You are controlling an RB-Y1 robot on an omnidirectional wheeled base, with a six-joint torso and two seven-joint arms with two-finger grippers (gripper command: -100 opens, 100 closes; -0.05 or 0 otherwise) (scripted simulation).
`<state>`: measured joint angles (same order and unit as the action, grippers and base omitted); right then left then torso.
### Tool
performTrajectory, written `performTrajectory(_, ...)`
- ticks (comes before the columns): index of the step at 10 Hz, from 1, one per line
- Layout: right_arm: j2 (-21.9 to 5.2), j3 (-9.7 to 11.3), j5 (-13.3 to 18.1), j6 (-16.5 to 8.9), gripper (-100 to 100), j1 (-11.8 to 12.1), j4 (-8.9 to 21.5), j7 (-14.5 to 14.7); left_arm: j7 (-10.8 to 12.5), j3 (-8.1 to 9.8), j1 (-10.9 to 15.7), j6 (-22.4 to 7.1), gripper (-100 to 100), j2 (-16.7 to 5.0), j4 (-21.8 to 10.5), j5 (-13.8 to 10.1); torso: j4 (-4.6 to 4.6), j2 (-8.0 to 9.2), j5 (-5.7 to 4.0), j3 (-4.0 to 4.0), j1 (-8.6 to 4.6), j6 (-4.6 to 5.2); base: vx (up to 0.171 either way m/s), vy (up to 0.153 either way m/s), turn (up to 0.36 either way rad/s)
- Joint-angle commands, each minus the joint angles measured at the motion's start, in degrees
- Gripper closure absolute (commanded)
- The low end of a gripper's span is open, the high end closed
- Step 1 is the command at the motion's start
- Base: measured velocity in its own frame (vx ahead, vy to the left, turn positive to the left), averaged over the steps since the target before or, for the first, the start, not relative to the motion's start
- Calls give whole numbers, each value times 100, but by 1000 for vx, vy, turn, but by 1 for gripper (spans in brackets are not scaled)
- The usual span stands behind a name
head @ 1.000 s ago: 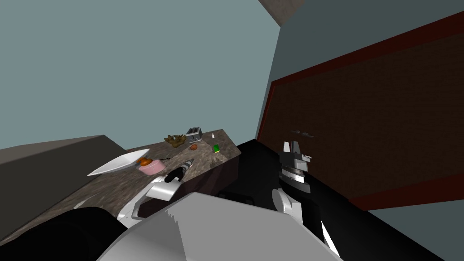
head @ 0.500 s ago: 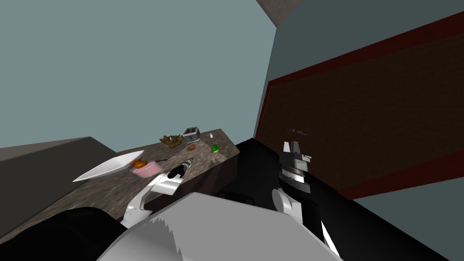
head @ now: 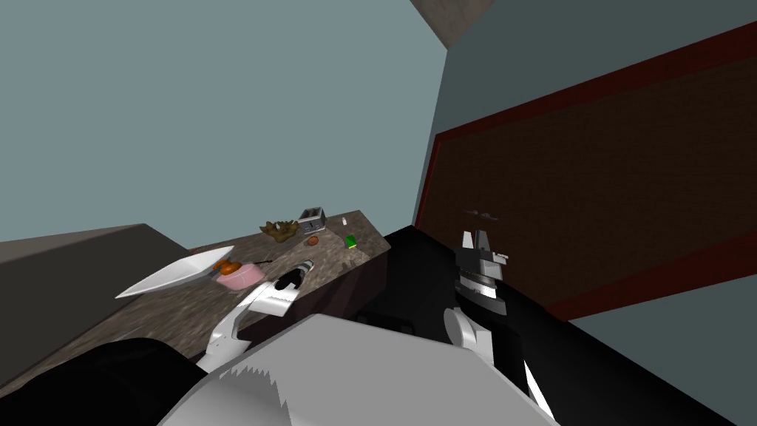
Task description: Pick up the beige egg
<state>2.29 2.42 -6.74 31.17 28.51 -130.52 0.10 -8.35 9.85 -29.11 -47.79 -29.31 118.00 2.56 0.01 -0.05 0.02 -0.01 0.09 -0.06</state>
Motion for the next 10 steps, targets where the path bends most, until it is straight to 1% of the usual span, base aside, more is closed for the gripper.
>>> performTrajectory(1, 0, 0, 0, 0, 0, 0, 0, 0, 0, 0, 0, 0, 100, 0, 0, 0, 0, 0, 0, 0, 0, 0, 0, 0, 0)
performTrajectory(2, 0, 0, 0, 0, 0, 0, 0, 0, 0, 0, 0, 1, 100, 0, 0, 0, 0, 0, 0, 0, 0, 0, 0, 0, 0)
performTrajectory(3, 0, 0, 0, 0, 0, 0, 0, 0, 0, 0, 0, 1, 0, 0, 0, 0, 0, 0, 0, 0, 0, 0, 0, 0, 0)
performTrajectory(4, 0, 0, 0, 0, 0, 0, 0, 0, -13, -28, -162, -12, 100, -10, 216, -23, 0, 0, 0, 0, 1, -1, 39, -2, 134)
performTrajectory(5, 0, 0, 0, 0, 0, 1, 0, 0, -18, -39, -217, -13, 100, -12, 285, -27, -1, -7, -1, -3, -1, -8, 56, -7, 127)
performTrajectory(7, 0, 0, 0, 0, 0, 1, 0, 0, -35, -83, -438, -15, 100, -17, 559, -46, -3, -14, -1, -8, -6, -4, 51, -14, 100)
performTrajectory(8, 0, 0, 0, 0, 0, 1, 0, 0, -40, -94, -493, -16, 100, -18, 627, -51, -3, -15, -2, -8, -8, -4, 39, -10, 66)
performTrajectory(9, 0, 0, 0, 0, 0, 0, 0, 0, -35, -81, -433, -33, 100, -26, 570, -59, -2, -13, -2, -7, -7, -1, 14, -5, 10)
performTrajectory(10, 0, 0, 0, 0, 0, 0, 0, 0, -35, -83, -439, -35, 0, -26, 582, -61, -2, -8, -2, -5, -3, 1, 0, 0, 0)
